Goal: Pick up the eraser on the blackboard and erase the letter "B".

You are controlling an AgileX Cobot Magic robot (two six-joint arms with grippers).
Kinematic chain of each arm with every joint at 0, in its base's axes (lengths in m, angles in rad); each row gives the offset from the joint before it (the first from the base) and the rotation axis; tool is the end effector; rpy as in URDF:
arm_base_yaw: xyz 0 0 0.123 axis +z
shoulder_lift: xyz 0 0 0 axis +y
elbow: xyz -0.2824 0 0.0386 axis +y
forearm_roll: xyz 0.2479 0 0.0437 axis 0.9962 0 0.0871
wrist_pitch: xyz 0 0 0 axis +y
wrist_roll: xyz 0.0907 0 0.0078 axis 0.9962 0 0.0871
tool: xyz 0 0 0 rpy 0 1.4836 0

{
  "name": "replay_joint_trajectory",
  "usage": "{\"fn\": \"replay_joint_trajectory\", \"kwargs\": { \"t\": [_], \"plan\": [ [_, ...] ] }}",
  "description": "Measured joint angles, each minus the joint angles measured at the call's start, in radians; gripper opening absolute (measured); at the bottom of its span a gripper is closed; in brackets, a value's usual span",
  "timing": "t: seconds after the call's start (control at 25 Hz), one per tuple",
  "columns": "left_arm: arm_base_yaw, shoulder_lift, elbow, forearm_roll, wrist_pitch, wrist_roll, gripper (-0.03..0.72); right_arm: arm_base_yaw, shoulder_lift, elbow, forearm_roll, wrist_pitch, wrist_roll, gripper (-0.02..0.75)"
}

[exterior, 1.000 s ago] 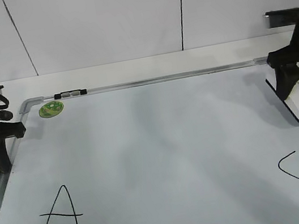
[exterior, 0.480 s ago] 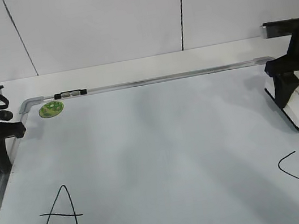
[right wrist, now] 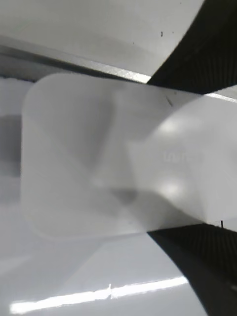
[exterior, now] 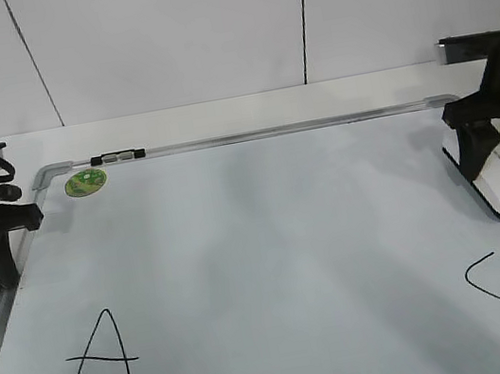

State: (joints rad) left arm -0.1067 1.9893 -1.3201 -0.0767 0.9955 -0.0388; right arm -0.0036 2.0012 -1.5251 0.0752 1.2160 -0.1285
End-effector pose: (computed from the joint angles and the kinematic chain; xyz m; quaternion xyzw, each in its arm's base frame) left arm 0.3682 -0.0453 0.1550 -0.0130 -0.9994 0.0318 0.0057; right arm 0.3901 0.0050 0.1980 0.0487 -0.9981 -0.0361 0.0147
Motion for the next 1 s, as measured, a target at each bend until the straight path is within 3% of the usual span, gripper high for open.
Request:
{"fn": "replay_joint_trajectory", "kwargs": {
  "t": [0.68, 1.0],
  "plan": [
    [0.000, 0.000, 0.000, -0.002, 0.000, 0.000, 0.017, 0.000, 0.004, 0.000, -0.004, -0.002, 0.002, 0.538],
    [0.000, 0.000, 0.000, -0.002, 0.002, 0.000, 0.017, 0.000, 0.014, 0.000, -0.005, -0.002, 0.026, 0.575]
  ]
}}
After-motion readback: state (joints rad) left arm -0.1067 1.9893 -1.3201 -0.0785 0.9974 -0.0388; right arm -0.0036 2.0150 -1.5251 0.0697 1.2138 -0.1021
